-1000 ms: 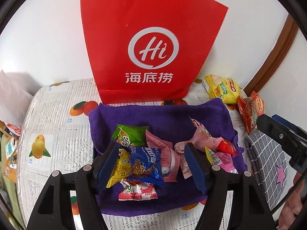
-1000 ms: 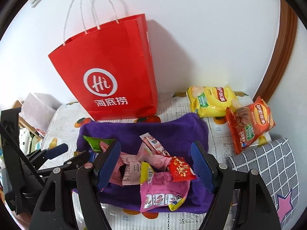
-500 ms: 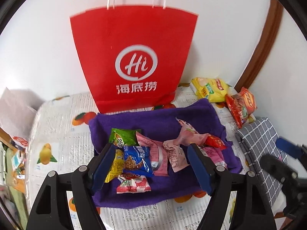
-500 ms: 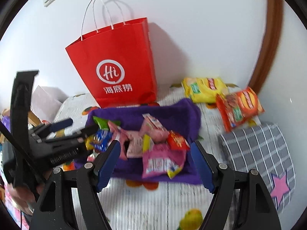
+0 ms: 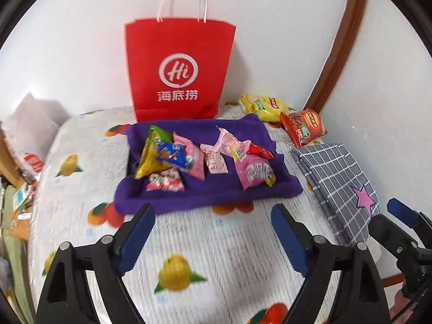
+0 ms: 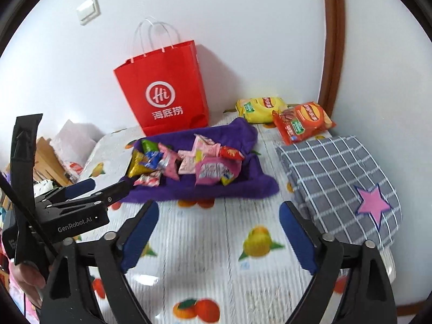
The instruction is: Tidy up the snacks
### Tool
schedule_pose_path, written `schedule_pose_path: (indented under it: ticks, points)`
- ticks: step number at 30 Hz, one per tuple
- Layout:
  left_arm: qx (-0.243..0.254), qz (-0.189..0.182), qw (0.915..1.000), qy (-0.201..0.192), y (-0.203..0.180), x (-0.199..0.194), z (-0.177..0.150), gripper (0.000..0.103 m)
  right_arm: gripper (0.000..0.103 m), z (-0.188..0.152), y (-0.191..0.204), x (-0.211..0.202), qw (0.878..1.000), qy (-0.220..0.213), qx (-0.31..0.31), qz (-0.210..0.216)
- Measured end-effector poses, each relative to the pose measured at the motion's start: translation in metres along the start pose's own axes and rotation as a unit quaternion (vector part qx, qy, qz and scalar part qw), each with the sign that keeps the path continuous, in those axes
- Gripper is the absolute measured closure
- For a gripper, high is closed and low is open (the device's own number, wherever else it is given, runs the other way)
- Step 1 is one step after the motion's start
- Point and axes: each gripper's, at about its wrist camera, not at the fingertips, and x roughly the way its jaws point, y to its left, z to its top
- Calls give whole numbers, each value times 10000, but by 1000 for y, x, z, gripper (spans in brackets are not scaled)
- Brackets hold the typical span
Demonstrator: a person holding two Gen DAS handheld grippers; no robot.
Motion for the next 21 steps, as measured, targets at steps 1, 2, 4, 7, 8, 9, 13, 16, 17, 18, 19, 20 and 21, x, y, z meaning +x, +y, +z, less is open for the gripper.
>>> schedule_pose_path:
  ticks: [1,2,4,7,8,9,13,16,17,18,19,20,21]
  points:
    - [17,62,10000,-55,-1,-9,-8,11,8,-7,3,-6,10000,-23,-50,-19]
    - [46,151,9998,-132,-2,-18,-16,8,8,-14,6,-13,9999,-36,-112,-23]
    - [113,371,9989,-272,-5,-34,-31,6,8,-28,11,-26,9999,-55,-143,14]
    - [134,401,9983,-404,-7,-56,-51,4,8,-47,16,-44,9999,-75,-114,70]
    - [125,365,9983,-427,-7,-63,-56,4,8,-54,18,-52,9999,-111,-106,61]
    - [109,320,9984,-455,-6,-69,-61,4,8,-59,19,-58,9998,-139,-102,49]
    - [116,287,9975,-628,-10,-97,-81,4,8,-79,26,-81,9994,-253,-220,-104]
    - [18,320,9970,-712,-11,-111,-94,4,8,-90,26,-96,9991,-326,-217,-145]
    - [-22,280,9971,-706,-11,-114,-96,4,8,-93,25,-99,9993,-313,-158,-103]
    - [-69,248,9973,-694,-12,-117,-100,4,8,-95,24,-102,9995,-300,-127,-58]
    - [-95,247,9973,-688,-12,-120,-103,4,8,-98,23,-105,9995,-305,-108,-31]
    - [-88,256,9973,-688,-15,-123,-107,4,8,-101,22,-109,9994,-331,-95,-30]
    - [-62,251,9973,-684,-16,-125,-109,4,8,-103,22,-112,9993,-354,-85,-49]
